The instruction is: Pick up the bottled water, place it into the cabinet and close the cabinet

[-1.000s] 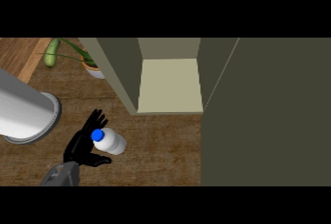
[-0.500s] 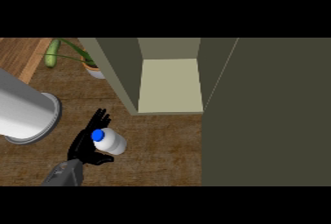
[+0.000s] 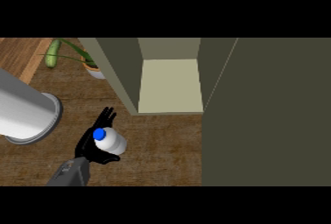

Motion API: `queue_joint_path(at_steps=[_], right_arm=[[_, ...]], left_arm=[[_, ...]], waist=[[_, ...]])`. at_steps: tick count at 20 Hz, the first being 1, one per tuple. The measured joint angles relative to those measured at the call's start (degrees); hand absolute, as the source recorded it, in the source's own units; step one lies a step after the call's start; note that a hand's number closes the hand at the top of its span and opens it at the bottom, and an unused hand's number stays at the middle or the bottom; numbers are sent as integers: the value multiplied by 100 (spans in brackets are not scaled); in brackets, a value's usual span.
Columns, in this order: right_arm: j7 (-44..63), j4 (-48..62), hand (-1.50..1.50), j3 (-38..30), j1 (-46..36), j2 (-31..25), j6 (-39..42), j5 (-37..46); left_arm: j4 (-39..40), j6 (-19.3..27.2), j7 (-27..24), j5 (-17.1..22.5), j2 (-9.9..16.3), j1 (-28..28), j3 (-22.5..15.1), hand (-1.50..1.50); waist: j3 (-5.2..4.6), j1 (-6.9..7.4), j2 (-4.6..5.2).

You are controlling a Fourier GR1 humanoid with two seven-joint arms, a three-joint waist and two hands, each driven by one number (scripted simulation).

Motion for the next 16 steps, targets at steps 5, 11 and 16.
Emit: queue_joint_path(at_steps=[5,11,16], right_arm=[[-63,22,-150,23,63,-13,28,-7],[77,-4,-150,-21,-94,-13,-81,-29],[-158,80,-150,-17,118,-58,19,7]], left_arm=[[-52,-31,25,-116,-179,38,-192,150],[-74,-37,25,-135,-306,-8,-270,150],[-242,173,-32,24,-353,109,-166,150]], waist=[[-19,-5,13],[-26,9,19],[-43,22,13]])
